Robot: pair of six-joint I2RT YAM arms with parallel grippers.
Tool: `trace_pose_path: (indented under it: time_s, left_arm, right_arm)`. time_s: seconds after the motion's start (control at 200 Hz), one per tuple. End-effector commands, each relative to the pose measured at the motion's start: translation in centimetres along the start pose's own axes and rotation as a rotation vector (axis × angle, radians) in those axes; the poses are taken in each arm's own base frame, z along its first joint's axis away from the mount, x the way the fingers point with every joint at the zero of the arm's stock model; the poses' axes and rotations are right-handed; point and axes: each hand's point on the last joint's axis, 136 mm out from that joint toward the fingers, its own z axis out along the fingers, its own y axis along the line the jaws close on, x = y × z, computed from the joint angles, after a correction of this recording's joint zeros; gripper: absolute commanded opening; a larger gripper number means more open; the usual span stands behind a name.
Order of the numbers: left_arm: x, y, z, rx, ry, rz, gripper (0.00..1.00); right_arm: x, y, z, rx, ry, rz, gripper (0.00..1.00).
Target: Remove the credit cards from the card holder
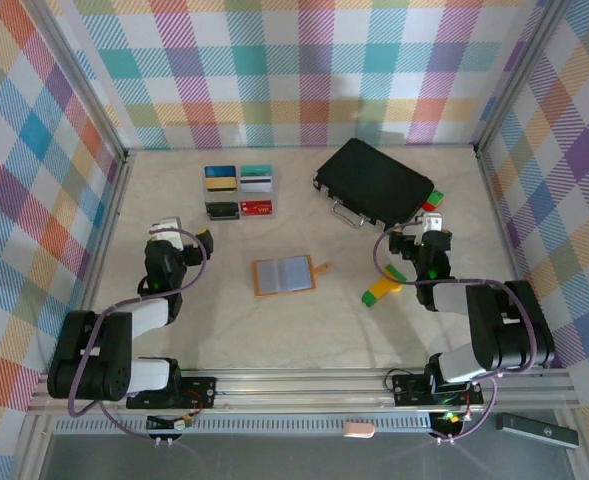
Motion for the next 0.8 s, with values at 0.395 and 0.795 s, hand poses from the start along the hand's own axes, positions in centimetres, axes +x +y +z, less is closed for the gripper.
trace_pose_path:
  time_s: [0.395, 0.795]
  left_arm:
    - [2.4, 0.2, 3.7, -0.039, 0.081, 0.043, 1.00]
    - [2.4, -0.2, 3.8, -0.054, 0.083, 0.073, 1.00]
  right_arm:
    - [-0.6, -0.1, 1.0, -0.029, -0.043, 0.029, 0.99]
    - [-0.5, -0.7, 1.1, -0.023, -0.028, 0.058, 0.99]
